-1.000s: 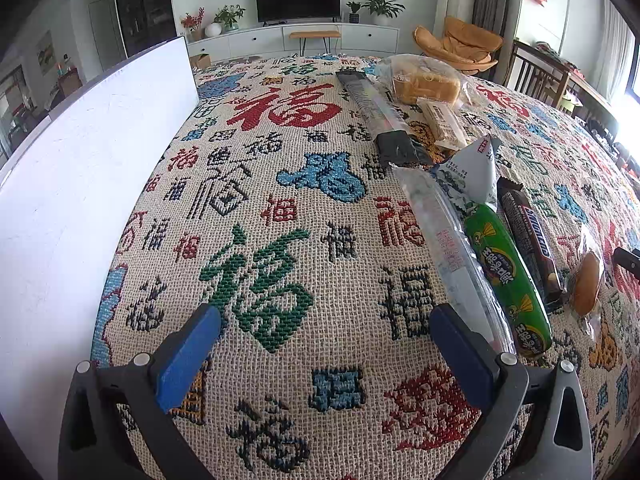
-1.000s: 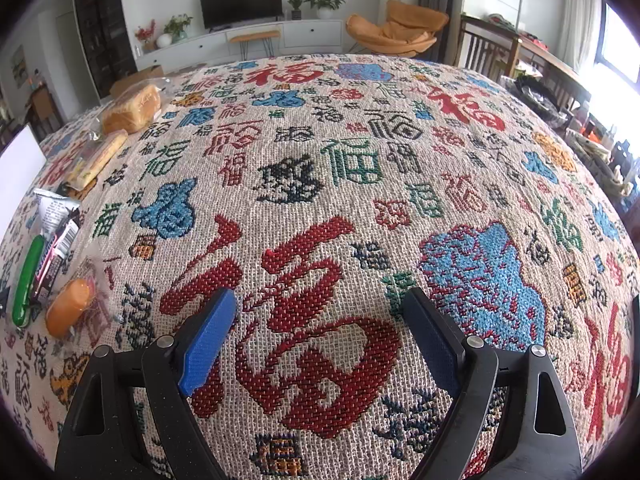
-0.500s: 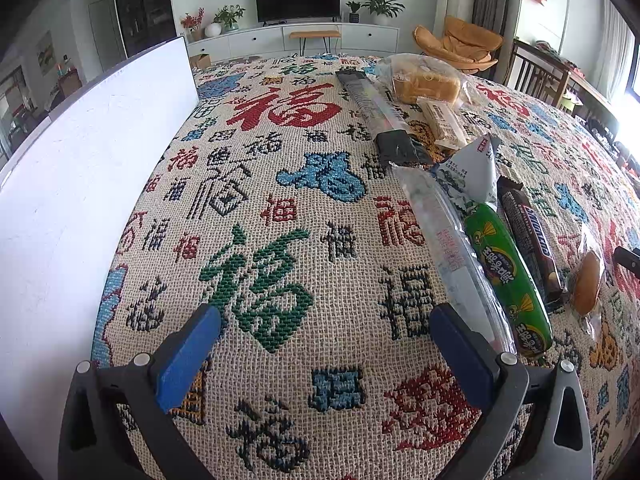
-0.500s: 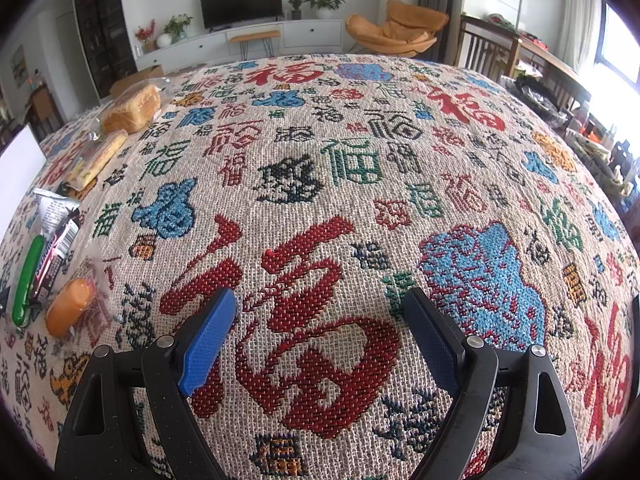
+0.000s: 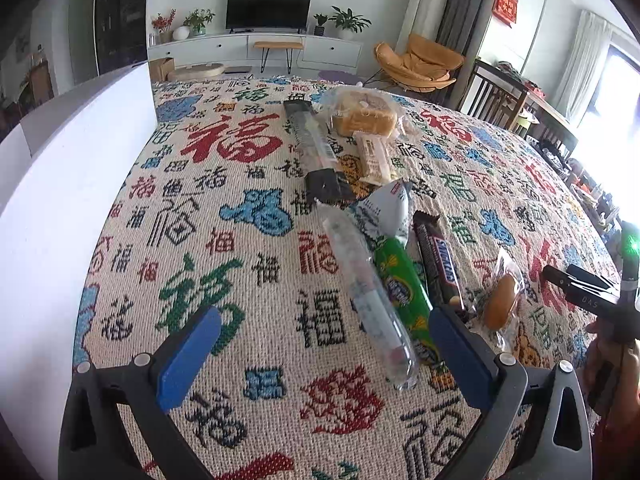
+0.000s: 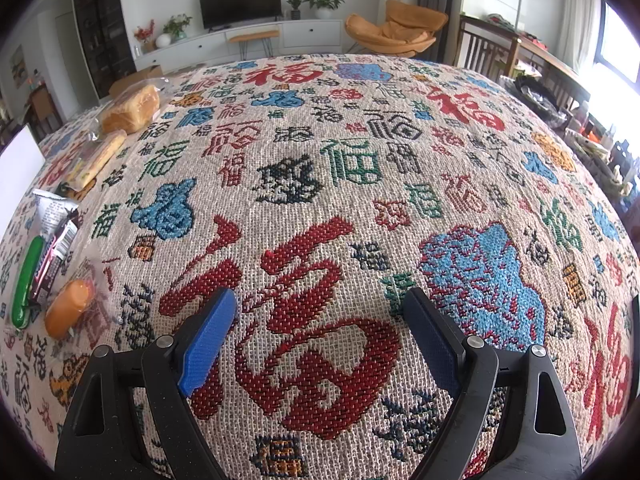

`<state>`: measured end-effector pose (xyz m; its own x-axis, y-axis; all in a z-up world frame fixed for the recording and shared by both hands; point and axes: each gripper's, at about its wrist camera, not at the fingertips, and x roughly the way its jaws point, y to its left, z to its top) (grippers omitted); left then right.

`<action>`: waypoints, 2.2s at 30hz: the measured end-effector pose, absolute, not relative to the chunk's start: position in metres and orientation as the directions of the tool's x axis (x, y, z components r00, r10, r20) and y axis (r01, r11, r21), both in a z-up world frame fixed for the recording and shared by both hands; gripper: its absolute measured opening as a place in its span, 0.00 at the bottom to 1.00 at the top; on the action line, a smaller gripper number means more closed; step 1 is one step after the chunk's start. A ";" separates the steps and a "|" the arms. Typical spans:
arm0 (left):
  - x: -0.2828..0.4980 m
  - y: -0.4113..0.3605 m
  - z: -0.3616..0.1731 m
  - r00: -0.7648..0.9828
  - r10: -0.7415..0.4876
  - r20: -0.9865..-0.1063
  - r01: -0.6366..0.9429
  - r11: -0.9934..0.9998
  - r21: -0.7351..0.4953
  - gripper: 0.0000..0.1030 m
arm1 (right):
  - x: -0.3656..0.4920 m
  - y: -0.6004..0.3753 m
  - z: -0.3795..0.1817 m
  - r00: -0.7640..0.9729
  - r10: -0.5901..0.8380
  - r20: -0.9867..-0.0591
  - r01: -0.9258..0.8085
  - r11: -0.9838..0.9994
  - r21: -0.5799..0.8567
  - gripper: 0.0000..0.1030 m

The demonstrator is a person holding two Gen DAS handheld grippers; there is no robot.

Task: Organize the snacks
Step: 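Lower the left gripper onto the clear plastic tube snack and close, then lift the clear tube snack off the cloth with the left gripper, then carry the clear tube toward the box with the left gripper while the right gripper grasps the Snickers bar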

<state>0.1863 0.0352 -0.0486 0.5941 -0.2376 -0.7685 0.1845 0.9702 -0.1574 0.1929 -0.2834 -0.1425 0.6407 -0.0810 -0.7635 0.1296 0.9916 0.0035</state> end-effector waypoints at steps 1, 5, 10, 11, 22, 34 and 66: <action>0.191 0.032 -0.049 0.592 -0.228 -0.773 0.180 0.972 -0.148 1.00 | 0.193 -0.283 -0.142 0.641 -0.081 -0.763 0.130 0.992 0.003 0.85; 0.209 0.023 -0.064 0.549 -0.129 -0.826 0.136 0.989 -0.064 0.91 | 0.193 -0.284 -0.142 0.641 -0.081 -0.763 0.130 0.992 0.004 0.85; 0.215 0.020 -0.068 0.548 -0.132 -0.826 0.125 0.989 -0.074 0.91 | 0.193 -0.283 -0.143 0.641 -0.082 -0.763 0.130 0.991 0.003 0.86; 0.219 0.015 -0.070 0.541 -0.111 -0.834 0.129 0.990 -0.048 0.90 | 0.193 -0.284 -0.143 0.641 -0.081 -0.763 0.131 0.991 0.004 0.86; 0.204 0.023 -0.067 0.520 -0.137 -0.843 0.188 0.981 -0.043 0.17 | 0.194 -0.284 -0.143 0.641 -0.082 -0.763 0.131 0.991 0.003 0.86; 0.165 0.078 -0.071 0.598 -0.108 -0.795 0.104 0.993 -0.057 0.69 | 0.193 -0.283 -0.143 0.641 -0.083 -0.763 0.131 0.991 0.002 0.86; 0.173 0.078 -0.086 0.605 -0.037 -0.795 0.051 0.999 -0.008 0.88 | 0.263 -0.129 -0.094 0.355 0.259 -0.898 -0.213 0.958 0.192 0.81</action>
<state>0.1730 0.0781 -0.0860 0.6049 -0.0370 -0.7955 0.0507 0.9987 -0.0079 0.2628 -0.1286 -0.0938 0.3551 0.2591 -0.8982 -0.2126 0.9580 0.1924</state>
